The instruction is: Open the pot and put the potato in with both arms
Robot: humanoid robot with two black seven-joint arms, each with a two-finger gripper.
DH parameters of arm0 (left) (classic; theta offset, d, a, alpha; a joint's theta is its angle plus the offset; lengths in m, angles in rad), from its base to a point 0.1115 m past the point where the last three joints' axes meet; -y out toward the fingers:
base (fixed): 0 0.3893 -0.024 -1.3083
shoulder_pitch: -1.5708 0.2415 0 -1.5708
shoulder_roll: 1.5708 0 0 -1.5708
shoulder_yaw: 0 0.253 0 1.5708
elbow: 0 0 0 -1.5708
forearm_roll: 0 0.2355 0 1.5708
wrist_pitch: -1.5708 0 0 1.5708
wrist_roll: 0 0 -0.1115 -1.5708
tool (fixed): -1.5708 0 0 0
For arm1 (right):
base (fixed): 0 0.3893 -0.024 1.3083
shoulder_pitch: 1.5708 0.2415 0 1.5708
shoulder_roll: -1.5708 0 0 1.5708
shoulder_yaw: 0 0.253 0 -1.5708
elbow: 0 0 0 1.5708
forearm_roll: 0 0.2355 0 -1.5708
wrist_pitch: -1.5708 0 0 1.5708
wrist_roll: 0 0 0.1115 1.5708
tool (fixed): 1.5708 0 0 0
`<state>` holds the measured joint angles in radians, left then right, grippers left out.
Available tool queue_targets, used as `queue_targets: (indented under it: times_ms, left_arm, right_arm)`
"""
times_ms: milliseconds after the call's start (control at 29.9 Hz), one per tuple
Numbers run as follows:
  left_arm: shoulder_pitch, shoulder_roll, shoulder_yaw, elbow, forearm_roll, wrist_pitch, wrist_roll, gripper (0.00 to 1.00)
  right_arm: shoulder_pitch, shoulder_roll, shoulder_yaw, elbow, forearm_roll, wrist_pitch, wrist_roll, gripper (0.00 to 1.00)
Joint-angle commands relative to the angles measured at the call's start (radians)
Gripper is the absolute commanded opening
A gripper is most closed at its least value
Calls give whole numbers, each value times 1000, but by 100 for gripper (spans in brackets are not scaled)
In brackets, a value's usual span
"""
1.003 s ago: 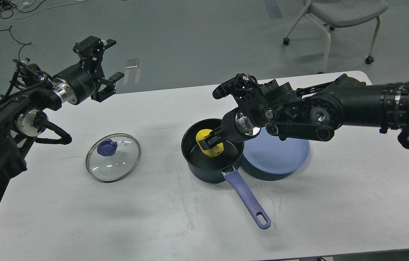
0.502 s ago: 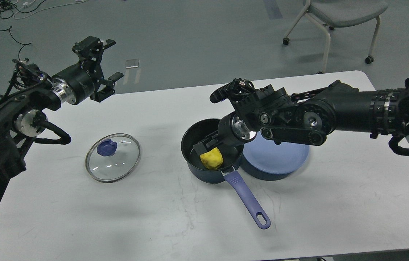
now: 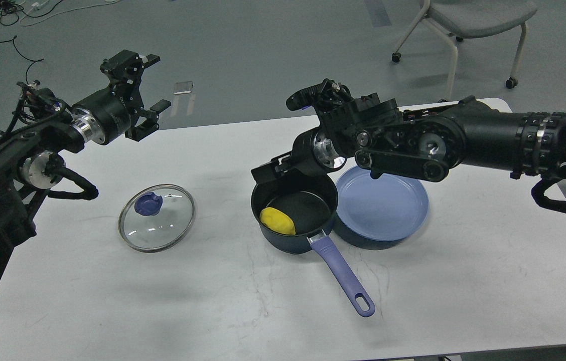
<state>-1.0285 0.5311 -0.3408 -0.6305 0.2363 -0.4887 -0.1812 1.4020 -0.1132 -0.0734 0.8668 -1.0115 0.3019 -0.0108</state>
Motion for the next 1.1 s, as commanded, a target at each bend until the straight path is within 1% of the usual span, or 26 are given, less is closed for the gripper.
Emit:
queue_targets:
  times_ms: [0, 67, 134, 201, 334, 401, 502, 635, 702, 936, 1070]
  left_arm:
    - [-1, 0, -4, 2, 0, 0, 0, 98]
    - [-1, -5, -7, 2, -2, 0, -1, 98]
    - [-1, -13, -7, 2, -6, 0, -1, 98]
    - [-1, -17, -7, 2, -8, 0, 0, 98]
    - [2, -39, -9, 2, -12, 0, 2, 98]
    - [5, -39, -12, 2, -15, 0, 0, 98]
    - [40, -39, -84, 2, -17, 0, 0, 98]
    - [103, -39, -164, 2, -17, 0, 0, 98]
    - [126, -36, -179, 2, -17, 0, -1, 98]
    - [151, -26, -185, 2, -19, 0, -8, 98]
    - [154, -25, -187, 2, -19, 0, -8, 98]
  right_arm:
    - [-24, -43, 99, -40, 25, -41, -1, 100]
    - [-72, -72, 212, -54, 107, -78, 0, 100]
    - [-112, -98, 308, -49, 196, -81, 0, 100]
    - [-141, -112, 355, -48, 258, -80, 0, 100]
    - [-222, -163, 501, -48, 468, -76, 2, 100]
    - [-245, -172, 549, -48, 523, -76, 2, 100]
    - [-308, -190, 662, -48, 623, -66, 2, 100]
    - [-382, -209, 754, -48, 666, -35, 5, 100]
    - [-408, -211, 794, -48, 668, -23, 5, 100]
    - [-488, -212, 902, -49, 668, 14, 3, 100]
    - [-508, -212, 922, -54, 668, 31, 3, 100]
